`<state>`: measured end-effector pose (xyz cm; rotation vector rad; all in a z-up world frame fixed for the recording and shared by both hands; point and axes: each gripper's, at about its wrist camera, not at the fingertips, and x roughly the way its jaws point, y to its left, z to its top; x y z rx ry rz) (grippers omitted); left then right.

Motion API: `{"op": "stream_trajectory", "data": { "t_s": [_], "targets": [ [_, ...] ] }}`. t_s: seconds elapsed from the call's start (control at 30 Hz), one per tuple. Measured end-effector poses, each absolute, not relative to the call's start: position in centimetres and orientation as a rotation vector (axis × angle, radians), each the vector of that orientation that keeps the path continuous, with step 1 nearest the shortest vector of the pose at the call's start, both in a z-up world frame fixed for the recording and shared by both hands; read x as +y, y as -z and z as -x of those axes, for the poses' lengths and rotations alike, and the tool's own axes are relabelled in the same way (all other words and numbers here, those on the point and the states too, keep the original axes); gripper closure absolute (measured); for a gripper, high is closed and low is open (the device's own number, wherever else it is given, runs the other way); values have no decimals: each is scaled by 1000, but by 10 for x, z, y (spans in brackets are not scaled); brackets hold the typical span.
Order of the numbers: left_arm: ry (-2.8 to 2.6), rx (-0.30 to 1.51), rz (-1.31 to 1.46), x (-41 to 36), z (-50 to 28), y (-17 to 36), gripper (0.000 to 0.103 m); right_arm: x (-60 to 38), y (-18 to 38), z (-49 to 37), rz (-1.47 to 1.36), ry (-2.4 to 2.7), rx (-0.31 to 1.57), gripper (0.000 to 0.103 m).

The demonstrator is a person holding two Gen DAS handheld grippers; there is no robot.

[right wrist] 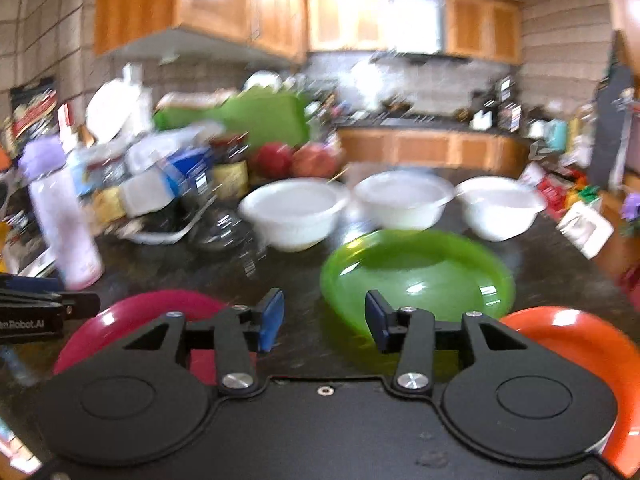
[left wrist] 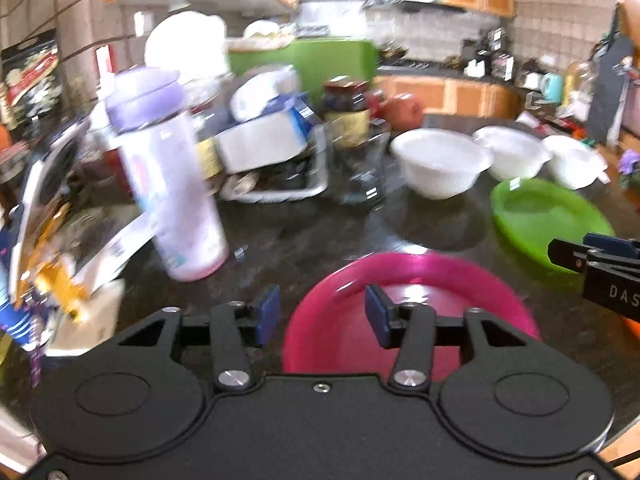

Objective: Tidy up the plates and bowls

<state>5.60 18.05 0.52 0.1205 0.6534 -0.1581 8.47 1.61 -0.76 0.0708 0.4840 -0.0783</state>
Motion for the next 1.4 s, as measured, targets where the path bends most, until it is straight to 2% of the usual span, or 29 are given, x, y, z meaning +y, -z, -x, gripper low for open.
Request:
{"op": "stream_trajectory", "data": {
  "t_s": [0.07, 0.2, 0.6, 1.03, 1.17, 1.27, 1.4],
  "targets": [
    [192, 643, -114, 171, -57, -8, 39, 3, 3, -74, -57, 132, 459, 54],
    [261, 660, -118, 139, -60, -10, 38, -31, -3, -51, -43, 229, 417, 49],
    [365, 740, -144, 20, -52, -4, 39, -168, -8, -12, -48, 289, 479, 49],
    [283, 832, -75, -29, -42, 16, 39, -232, 15, -18, -74, 138, 521, 49],
    [250, 857, -46, -33, -41, 23, 40, -239, 21, -23, -87, 69, 554, 61],
    [227, 873, -28, -39, -35, 27, 46, -238, 27, -28, -105, 20, 597, 67],
    [212, 882, -24, -46, -28, 31, 46, -243, 35, -30, -123, -15, 640, 75]
  ]
}}
